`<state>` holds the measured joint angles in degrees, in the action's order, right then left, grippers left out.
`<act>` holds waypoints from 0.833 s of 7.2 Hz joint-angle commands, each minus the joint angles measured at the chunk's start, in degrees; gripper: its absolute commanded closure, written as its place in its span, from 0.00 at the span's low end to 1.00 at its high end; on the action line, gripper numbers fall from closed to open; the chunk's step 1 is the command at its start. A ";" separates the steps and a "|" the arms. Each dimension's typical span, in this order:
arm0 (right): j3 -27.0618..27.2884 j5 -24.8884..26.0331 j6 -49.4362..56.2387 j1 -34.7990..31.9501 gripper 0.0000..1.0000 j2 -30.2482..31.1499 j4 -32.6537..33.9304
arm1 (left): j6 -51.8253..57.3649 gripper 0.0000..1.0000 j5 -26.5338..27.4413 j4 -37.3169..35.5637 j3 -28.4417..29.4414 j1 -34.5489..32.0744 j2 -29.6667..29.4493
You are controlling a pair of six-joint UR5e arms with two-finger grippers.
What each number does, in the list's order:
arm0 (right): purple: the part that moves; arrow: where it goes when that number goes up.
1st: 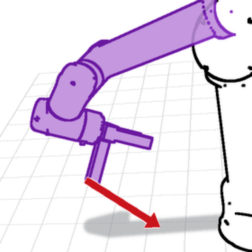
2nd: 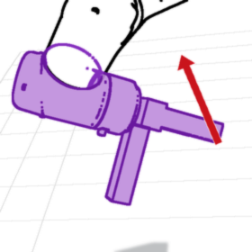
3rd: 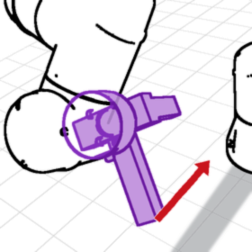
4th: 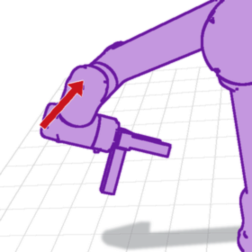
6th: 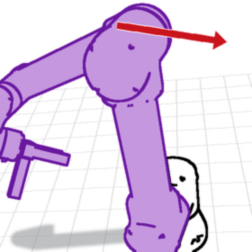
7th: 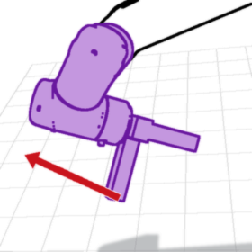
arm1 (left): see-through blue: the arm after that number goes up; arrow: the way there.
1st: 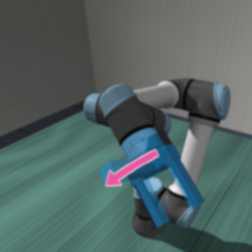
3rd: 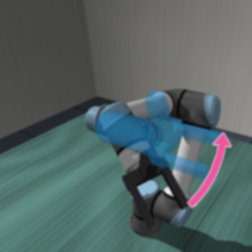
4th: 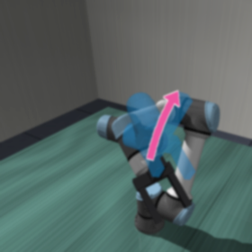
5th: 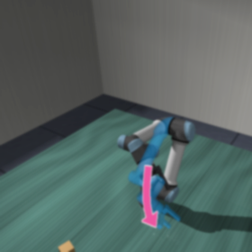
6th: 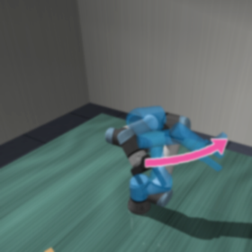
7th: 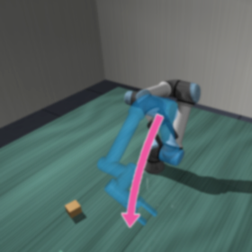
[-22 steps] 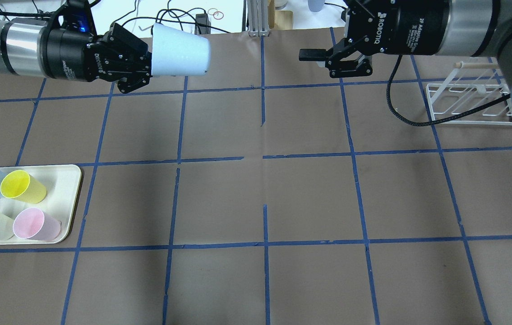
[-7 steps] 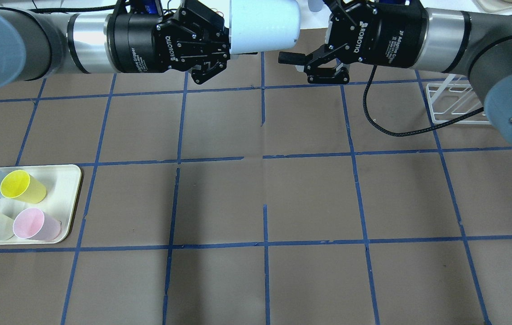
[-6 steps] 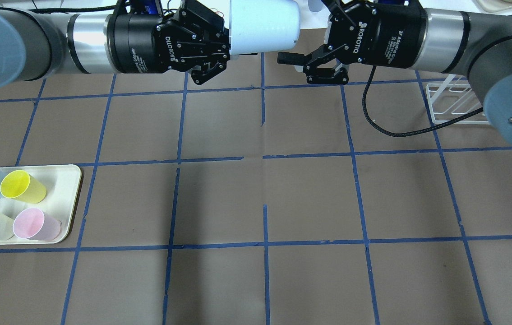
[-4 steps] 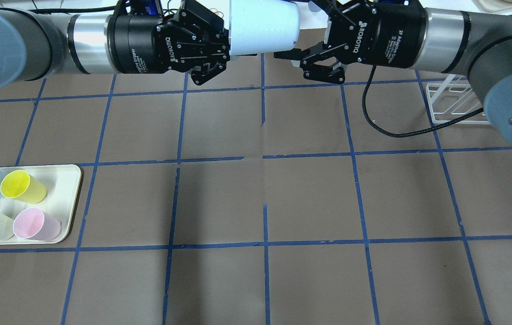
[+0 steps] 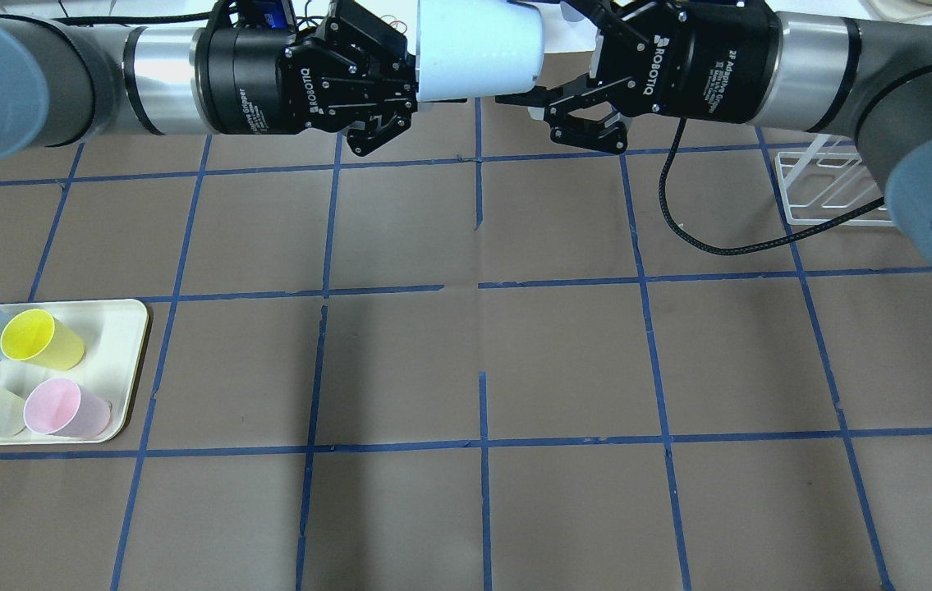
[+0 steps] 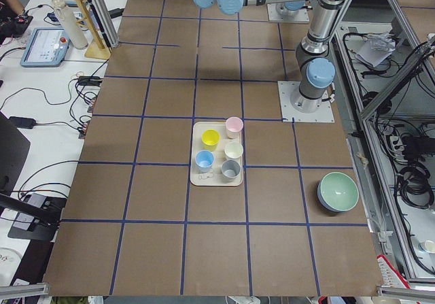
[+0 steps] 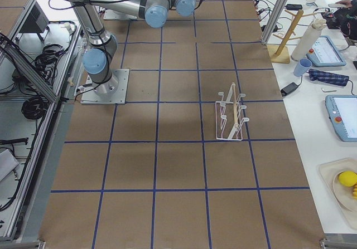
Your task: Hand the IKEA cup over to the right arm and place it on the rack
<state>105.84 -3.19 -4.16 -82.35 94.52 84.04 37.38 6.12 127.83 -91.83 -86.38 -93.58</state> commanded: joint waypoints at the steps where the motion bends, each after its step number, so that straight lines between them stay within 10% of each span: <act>1: -0.02 0.02 -0.15 0.00 0.63 0.14 -0.01 | -0.38 1.00 0.12 -0.03 -0.01 0.07 -0.02; 2: -0.02 0.11 -0.15 0.00 0.76 0.05 0.07 | -0.38 1.00 0.03 -0.03 -0.01 0.07 -0.02; 3: -0.11 0.11 -0.15 0.00 0.82 0.14 0.08 | -0.38 0.40 0.03 -0.03 -0.01 0.07 -0.02; 4: -0.54 0.11 -0.15 0.00 0.86 0.05 0.08 | -2.29 0.00 0.20 0.05 0.08 0.42 -0.02; 6: -1.16 0.02 -0.15 0.78 0.88 -0.30 0.42 | -4.77 0.00 0.21 0.06 0.78 0.86 -0.02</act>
<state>105.07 -3.10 -4.31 -82.04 94.38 84.24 33.67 6.31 127.87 -91.44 -85.77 -93.57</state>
